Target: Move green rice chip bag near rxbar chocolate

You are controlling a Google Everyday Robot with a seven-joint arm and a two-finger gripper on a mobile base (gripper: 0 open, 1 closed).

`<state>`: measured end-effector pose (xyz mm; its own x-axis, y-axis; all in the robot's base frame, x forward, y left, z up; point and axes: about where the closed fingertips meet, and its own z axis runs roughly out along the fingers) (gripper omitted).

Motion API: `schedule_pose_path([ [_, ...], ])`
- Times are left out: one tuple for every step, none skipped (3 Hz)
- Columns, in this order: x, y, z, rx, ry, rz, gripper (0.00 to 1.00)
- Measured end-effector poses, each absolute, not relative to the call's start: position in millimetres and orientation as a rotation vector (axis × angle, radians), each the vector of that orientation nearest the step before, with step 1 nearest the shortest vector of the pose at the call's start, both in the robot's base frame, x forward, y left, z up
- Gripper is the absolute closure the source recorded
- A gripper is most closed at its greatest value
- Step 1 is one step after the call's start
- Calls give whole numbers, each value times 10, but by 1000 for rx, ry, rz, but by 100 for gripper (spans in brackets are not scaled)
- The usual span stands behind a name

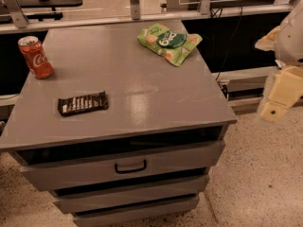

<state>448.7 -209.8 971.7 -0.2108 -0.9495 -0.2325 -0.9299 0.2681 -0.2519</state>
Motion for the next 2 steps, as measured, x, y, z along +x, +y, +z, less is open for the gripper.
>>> schedule_pose_path([
  [5153,-1499,9369,-1707,2037,89,0],
  [5905,-920,9180,-1645,1845,206,0],
])
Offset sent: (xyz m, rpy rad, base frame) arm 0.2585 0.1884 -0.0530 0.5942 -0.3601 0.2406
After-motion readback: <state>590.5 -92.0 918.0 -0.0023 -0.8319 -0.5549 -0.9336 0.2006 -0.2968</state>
